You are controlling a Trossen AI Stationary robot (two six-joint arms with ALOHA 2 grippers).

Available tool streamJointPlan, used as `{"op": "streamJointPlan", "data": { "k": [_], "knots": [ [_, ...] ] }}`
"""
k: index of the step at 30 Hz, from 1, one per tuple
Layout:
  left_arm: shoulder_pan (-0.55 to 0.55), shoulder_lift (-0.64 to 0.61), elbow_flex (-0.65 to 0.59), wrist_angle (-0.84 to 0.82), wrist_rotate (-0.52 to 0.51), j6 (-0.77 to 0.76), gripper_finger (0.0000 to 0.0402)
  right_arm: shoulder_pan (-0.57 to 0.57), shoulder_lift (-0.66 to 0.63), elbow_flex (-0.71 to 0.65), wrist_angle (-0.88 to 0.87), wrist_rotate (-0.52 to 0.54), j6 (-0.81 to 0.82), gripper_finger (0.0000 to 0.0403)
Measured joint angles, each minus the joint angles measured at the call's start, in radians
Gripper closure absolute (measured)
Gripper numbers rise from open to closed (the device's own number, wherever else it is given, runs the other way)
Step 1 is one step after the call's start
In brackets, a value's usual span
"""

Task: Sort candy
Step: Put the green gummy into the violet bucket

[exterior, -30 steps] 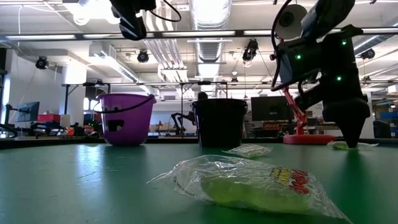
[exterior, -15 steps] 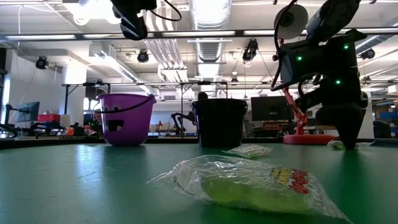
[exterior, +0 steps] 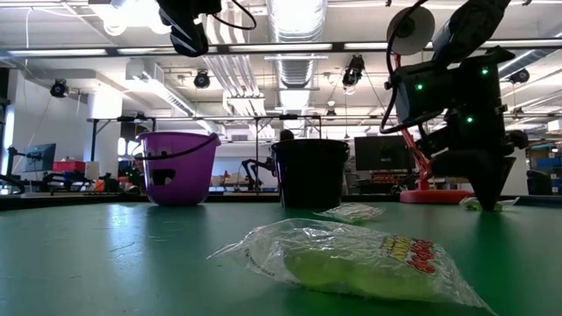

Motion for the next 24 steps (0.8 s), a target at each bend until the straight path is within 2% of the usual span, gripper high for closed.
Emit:
{"op": "streamJointPlan", "data": {
  "k": [6, 17, 24],
  "knots": [
    [0.000, 0.000, 0.000, 0.000, 0.000, 0.000, 0.0315, -0.001, -0.048, 0.035, -0.018, -0.016, 0.030, 0.0394],
    [0.000, 0.000, 0.000, 0.000, 0.000, 0.007, 0.0315, -0.001, -0.231, 0.099, -0.014, -0.021, 0.088, 0.0394],
    [0.000, 0.000, 0.000, 0.100, 0.001, 0.048, 0.0315, 0.001, -0.322, 0.202, 0.106, -0.009, 0.069, 0.0394]
  ]
}}
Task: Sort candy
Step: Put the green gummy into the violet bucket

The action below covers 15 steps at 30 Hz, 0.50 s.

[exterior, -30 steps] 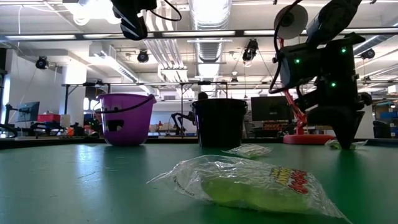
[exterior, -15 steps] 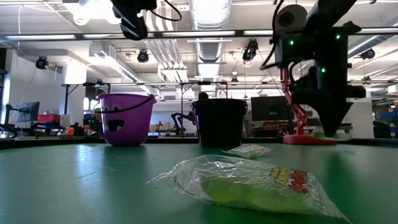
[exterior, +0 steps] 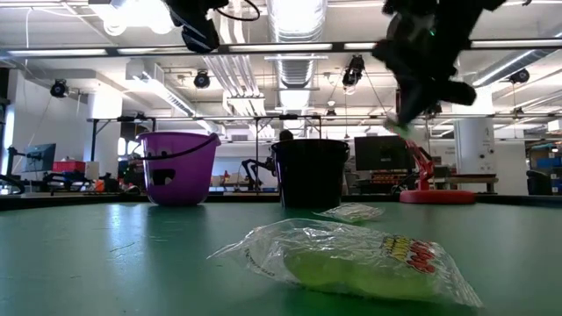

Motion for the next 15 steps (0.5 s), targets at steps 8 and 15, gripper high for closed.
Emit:
{"op": "streamJointPlan", "data": {
  "k": [8, 15],
  "knots": [
    [0.000, 0.000, 0.000, 0.081, -0.001, 0.060, 0.0315, 0.001, 0.009, 0.161, 0.157, 0.021, -0.152, 0.0394],
    [0.001, 0.023, 0.000, 0.095, -0.030, 0.069, 0.0315, 0.001, 0.078, 0.312, 0.178, 0.021, -0.253, 0.0394]
  ]
}}
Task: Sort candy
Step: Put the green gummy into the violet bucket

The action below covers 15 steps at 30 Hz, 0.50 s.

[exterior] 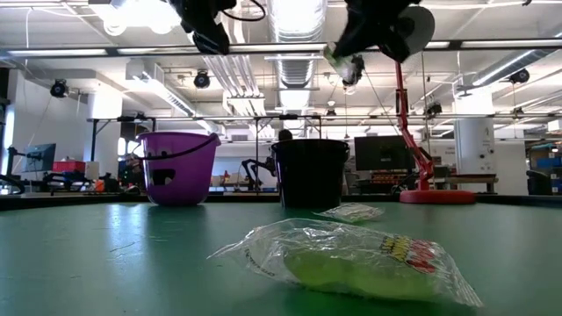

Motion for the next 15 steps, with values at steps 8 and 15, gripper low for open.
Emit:
{"op": "streamJointPlan", "data": {
  "k": [8, 15],
  "knots": [
    [-0.001, 0.075, 0.000, 0.018, 0.002, 0.087, 0.0286, 0.000, 0.123, 0.161, 0.101, -0.146, -0.170, 0.0394],
    [-0.001, 0.140, 0.040, 0.038, -0.023, 0.121, 0.0237, -0.009, 0.204, 0.275, 0.098, -0.222, -0.248, 0.0394]
  ]
}}
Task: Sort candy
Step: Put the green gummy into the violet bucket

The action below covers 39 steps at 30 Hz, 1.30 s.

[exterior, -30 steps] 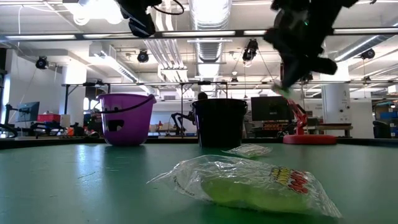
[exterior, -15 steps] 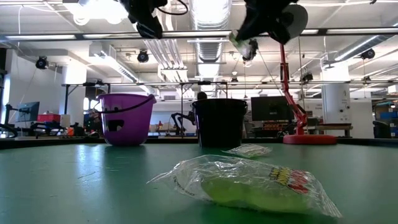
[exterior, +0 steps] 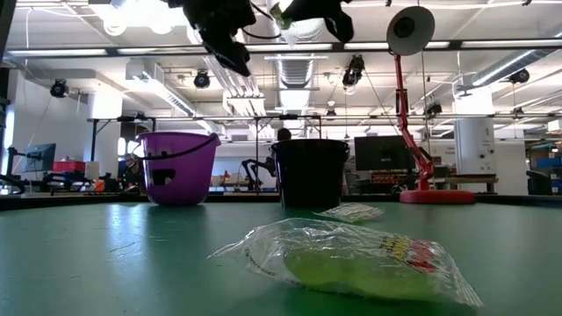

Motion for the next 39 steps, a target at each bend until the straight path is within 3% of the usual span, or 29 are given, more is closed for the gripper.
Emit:
{"op": "streamJointPlan", "data": {
  "k": [4, 10, 27, 32, 39],
  "knots": [
    [0.000, 0.004, 0.016, 0.074, 0.028, 0.002, 0.0228, -0.019, 0.030, 0.034, 0.001, -0.022, -0.035, 0.0394],
    [-0.001, 0.005, 0.016, 0.129, 0.212, 0.001, 0.0228, -0.052, 0.067, 0.051, 0.001, -0.051, -0.042, 0.0394],
    [-0.001, 0.005, 0.016, 0.191, 0.221, -0.009, 0.0230, -0.089, 0.120, 0.055, 0.061, -0.075, -0.035, 0.0394],
    [-0.002, 0.005, 0.016, 0.191, 0.221, -0.010, 0.0253, -0.095, 0.116, 0.054, 0.086, -0.070, -0.035, 0.0394],
    [-0.001, 0.005, 0.015, 0.192, 0.216, -0.010, 0.0321, -0.099, 0.115, 0.054, 0.093, -0.072, -0.035, 0.0394]
  ]
}}
